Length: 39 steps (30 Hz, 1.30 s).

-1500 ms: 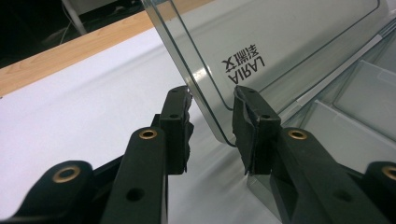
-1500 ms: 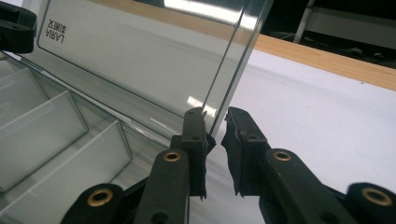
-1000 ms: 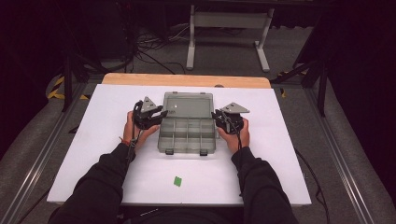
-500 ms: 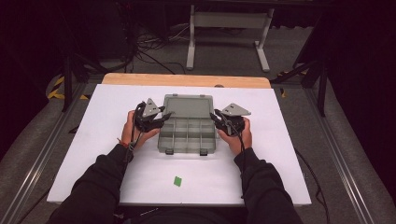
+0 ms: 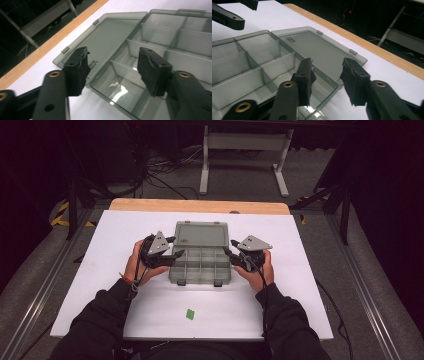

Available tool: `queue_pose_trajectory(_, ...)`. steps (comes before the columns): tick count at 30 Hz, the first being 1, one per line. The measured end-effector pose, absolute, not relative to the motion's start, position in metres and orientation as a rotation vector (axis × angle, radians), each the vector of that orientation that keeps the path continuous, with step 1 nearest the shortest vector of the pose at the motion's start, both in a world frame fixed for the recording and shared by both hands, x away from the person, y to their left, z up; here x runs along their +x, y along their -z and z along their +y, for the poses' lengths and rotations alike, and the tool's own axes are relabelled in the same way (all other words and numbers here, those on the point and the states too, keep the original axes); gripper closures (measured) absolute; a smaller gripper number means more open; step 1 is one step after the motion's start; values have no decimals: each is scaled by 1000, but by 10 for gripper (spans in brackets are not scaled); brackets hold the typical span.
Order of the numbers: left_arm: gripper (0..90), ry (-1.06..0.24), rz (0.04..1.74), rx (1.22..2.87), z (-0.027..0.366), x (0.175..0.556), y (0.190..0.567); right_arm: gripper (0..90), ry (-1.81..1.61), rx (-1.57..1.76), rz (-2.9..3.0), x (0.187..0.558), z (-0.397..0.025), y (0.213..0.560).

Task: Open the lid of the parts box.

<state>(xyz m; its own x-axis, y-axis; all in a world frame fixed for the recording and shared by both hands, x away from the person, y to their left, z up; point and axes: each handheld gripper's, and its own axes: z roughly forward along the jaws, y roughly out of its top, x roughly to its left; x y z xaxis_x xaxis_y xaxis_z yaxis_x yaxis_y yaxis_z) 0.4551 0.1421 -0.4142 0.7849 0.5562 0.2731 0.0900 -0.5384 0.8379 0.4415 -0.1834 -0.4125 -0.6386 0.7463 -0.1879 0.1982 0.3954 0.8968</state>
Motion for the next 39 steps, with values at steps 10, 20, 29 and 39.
queue_pose_trajectory(10,217,-651,432,2013,160,425,407,379,-1234,759,2072,414,-196,409)
queue_pose_trajectory(20,125,-593,401,1977,174,401,405,184,-1179,732,2078,394,-205,414)
queue_pose_trajectory(29,85,-562,373,1991,183,386,416,99,-1214,747,2079,371,-215,416)
queue_pose_trajectory(39,84,-461,355,2026,184,367,430,93,-1153,733,2085,347,-222,422)
